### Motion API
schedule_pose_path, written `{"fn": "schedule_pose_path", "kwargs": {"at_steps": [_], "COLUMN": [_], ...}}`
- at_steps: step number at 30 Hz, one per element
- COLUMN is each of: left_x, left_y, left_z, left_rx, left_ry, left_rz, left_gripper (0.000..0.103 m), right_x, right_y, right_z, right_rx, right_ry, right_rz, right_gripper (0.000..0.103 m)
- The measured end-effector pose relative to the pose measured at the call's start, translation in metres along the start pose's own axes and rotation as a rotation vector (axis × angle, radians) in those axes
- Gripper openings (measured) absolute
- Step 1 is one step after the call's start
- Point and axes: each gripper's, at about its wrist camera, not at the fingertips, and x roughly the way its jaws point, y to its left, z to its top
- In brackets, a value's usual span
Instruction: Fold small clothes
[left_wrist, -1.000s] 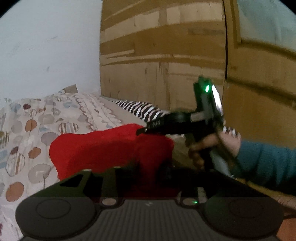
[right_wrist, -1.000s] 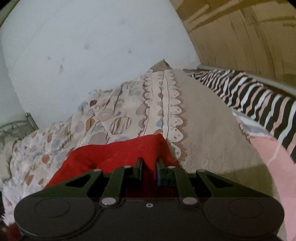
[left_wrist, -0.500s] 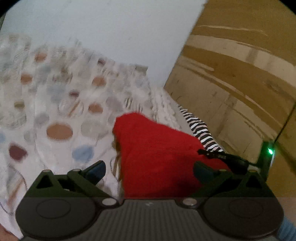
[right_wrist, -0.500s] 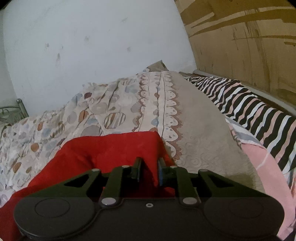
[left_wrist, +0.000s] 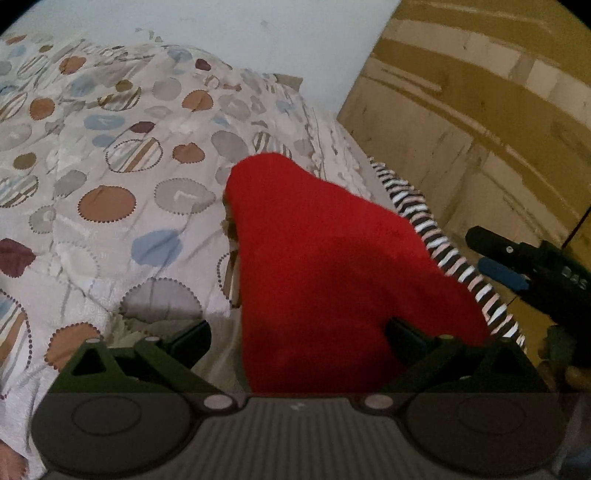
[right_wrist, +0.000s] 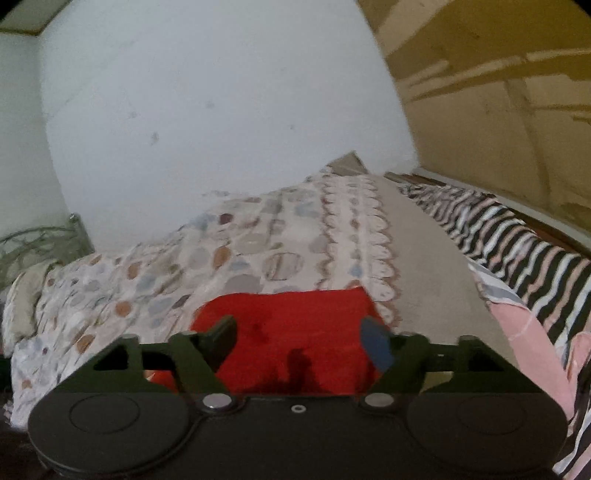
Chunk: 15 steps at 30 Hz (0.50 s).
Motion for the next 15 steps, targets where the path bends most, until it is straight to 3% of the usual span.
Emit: {"fn": "schedule_pose_path", "kwargs": {"at_steps": [4,9,15], "left_x": [0.004,0.011,0.015], "left_y": [-0.001,0.007,0.003], "left_z": [-0.007,-0.016,-0.021], "left_rx": [-0.003,-0.046,-0.031], "left_ry": [0.02,0.043,0.049], "left_rz": [0.0,-0.023,0.001], "left_gripper": [0.103,0.103,0.103], "right_x": [-0.001,0.009,0.009], "right_y": [0.013,0.011,0.011], "right_z": [-0.017,-0.042,-0.064], "right_rx": [-0.072,-0.144,-0.259], "right_ry": [0.053,0.109,0.075], "right_rz": [-0.004,-0.101,-0.164], "right_gripper": [0.083,0.084,0.09]}}
